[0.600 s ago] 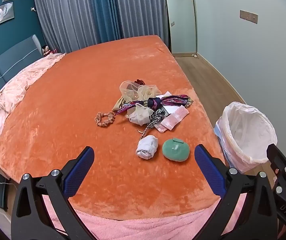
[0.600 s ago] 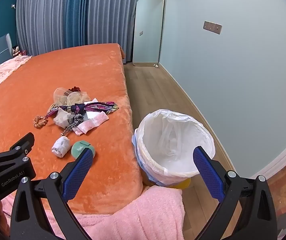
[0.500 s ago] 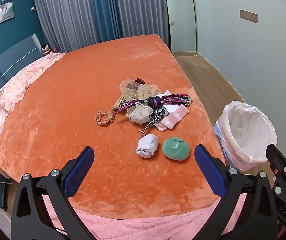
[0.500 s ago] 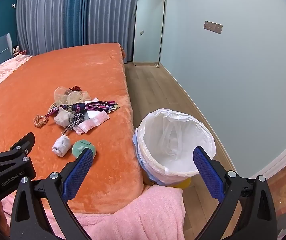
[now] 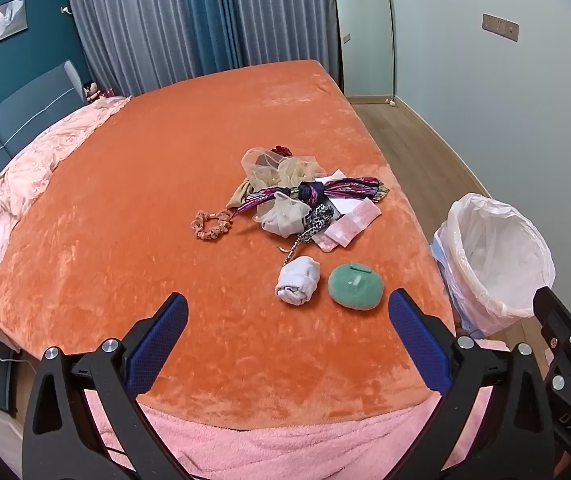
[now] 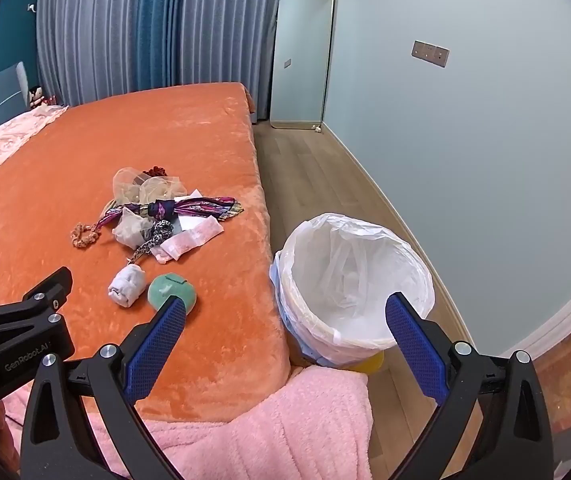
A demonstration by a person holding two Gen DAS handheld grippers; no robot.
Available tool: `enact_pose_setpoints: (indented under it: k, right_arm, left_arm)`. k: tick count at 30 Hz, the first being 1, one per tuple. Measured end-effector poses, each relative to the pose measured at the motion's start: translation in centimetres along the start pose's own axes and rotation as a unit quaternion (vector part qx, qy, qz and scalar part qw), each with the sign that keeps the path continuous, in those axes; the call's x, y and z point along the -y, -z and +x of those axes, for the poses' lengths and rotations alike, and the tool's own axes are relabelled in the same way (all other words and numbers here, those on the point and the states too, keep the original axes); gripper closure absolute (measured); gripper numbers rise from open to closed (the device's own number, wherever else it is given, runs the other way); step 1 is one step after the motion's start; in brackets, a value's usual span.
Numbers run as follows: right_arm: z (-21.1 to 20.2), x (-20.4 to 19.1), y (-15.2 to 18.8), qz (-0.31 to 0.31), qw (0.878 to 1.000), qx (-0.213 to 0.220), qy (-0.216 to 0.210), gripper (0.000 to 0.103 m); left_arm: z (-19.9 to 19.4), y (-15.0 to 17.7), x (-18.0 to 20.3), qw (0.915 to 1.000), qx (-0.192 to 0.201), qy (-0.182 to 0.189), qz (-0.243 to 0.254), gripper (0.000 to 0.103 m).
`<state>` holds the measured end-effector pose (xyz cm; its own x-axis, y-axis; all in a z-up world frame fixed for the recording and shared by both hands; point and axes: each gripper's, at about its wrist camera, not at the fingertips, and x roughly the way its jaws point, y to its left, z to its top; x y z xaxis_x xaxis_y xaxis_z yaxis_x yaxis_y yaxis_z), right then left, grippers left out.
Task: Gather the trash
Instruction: 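Move both tools toward the white sock and green sponge on the bed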
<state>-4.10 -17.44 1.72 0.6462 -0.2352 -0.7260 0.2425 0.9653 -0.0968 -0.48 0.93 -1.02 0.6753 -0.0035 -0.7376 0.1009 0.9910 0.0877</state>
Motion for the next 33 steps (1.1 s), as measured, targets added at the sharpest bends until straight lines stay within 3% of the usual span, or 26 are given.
enact_pose_setpoints:
  k: [33]
  right_arm:
    - [0.04, 0.69, 0.50, 0.001, 1.000, -0.006, 0.007, 0.007]
  left_arm:
    - [0.20, -0.07, 0.55, 0.9999, -0.002, 0.006, 0.010, 0.007]
